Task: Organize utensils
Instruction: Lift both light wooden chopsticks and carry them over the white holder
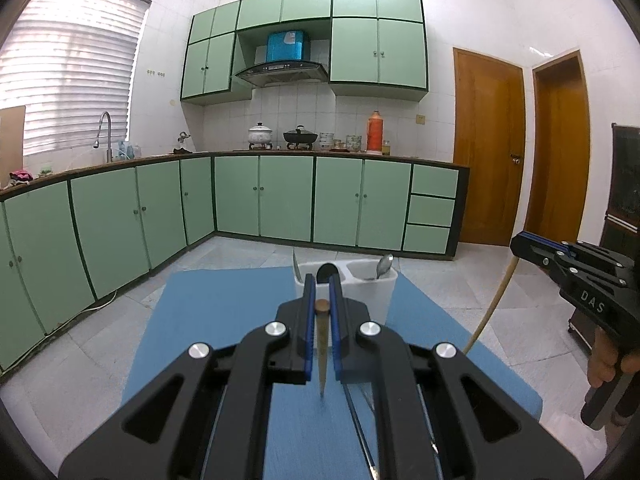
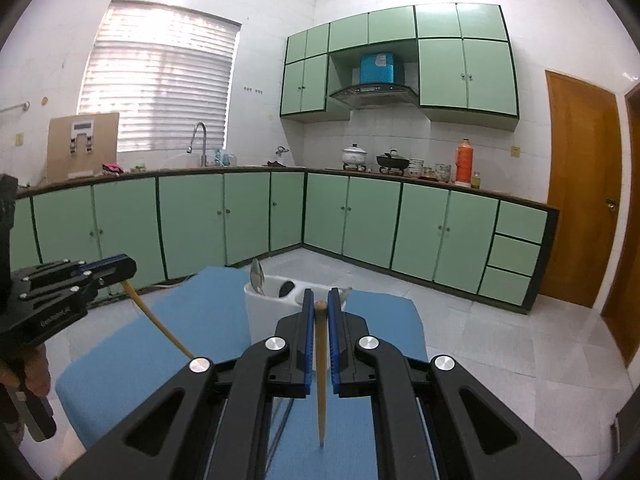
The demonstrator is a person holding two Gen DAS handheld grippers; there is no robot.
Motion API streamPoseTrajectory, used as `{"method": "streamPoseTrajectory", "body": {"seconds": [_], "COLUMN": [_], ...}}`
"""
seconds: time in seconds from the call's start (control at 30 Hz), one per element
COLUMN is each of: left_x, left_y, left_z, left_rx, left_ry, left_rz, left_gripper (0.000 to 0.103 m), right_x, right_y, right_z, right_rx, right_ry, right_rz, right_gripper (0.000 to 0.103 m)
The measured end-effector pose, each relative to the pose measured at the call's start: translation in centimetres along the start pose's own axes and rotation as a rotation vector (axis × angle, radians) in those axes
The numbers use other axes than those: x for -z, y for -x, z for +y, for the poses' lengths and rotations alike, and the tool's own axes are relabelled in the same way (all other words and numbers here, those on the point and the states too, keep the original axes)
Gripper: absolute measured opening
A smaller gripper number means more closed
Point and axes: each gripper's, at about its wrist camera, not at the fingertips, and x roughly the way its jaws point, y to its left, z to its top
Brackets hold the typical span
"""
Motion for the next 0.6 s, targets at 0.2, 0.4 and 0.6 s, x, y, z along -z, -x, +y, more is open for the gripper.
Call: {"method": "streamPoseTrajectory", "body": {"seconds": [0.2, 0.4, 0.6], "left_x": [-1.9, -4.0, -7.4], "left_y": [-0.4, -0.7, -1.3], "left_z": [0.1, -0.1, -0.8], "left_rx": [0.008, 0.023, 0.039], "left_ry": [-0.013, -0.015, -0.026], "left_rz": [-0.01, -0.043, -0.106], "left_gripper": [0.006, 0.006, 0.006], "right_x": [-2.0, -4.6, -7.9], "right_y": [-0.7, -1.4, -2.4], "right_z": [-0.8, -1.2, -2.3], "right_rx": [-0.03, -0.045, -0.067], "right_ry": [-0.014, -0.015, -0.039], "right_rz": [-0.016, -0.046, -0.087], "right_gripper": [0.007, 0.007, 0.007]}}
